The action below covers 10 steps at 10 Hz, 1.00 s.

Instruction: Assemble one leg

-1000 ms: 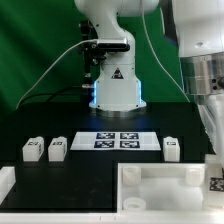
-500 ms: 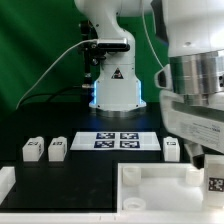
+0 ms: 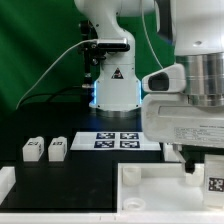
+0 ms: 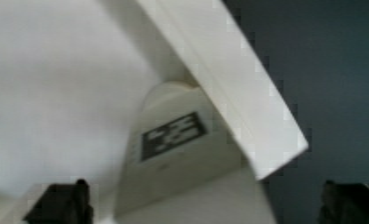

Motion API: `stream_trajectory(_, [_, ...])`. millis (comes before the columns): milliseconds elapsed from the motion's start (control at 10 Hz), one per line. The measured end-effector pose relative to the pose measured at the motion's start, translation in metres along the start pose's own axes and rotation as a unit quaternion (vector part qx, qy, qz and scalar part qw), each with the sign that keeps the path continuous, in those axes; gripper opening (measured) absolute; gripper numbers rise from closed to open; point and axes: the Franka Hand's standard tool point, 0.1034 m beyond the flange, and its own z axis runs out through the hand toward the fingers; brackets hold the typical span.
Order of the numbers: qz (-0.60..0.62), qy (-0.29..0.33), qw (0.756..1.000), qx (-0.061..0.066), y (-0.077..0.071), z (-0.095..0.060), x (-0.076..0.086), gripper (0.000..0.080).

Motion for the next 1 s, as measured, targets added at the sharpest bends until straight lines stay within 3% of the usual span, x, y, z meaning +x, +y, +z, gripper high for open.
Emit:
stream_trajectory(100, [0.003, 0.001, 1.000, 0.002, 0.0001, 0.0000, 0.0005, 0.0649])
stream_trajectory(200, [0.024, 0.000, 1.000, 0.003, -0.0006, 0.0001, 0.0002, 0.0559])
stream_trajectory(300, [0.049, 0.000, 0.999, 0.005, -0.0010, 0.0002, 0.0000, 0.0376])
stream_trajectory(400, [0.085, -0.001, 0.996, 0.005, -0.0015, 0.0002, -0.0003, 0.0376])
stream_trajectory(500, [0.127, -0.001, 0.992, 0.005, 0.0000, 0.0004, -0.0001, 0.0295])
stream_trajectory(600, [0.198, -0.003, 0.980, 0.006, 0.0011, 0.0005, 0.0003, 0.0295])
stream_trajectory(800, [0.386, -0.008, 0.922, 0.011, 0.0029, 0.0015, -0.0002, 0.0295])
stream_trajectory(900, [0.502, -0.006, 0.865, 0.011, 0.0025, 0.0022, -0.0022, 0.0295])
stream_trajectory(1000, [0.601, -0.006, 0.799, 0.021, -0.0011, 0.0030, -0.0038, 0.0295])
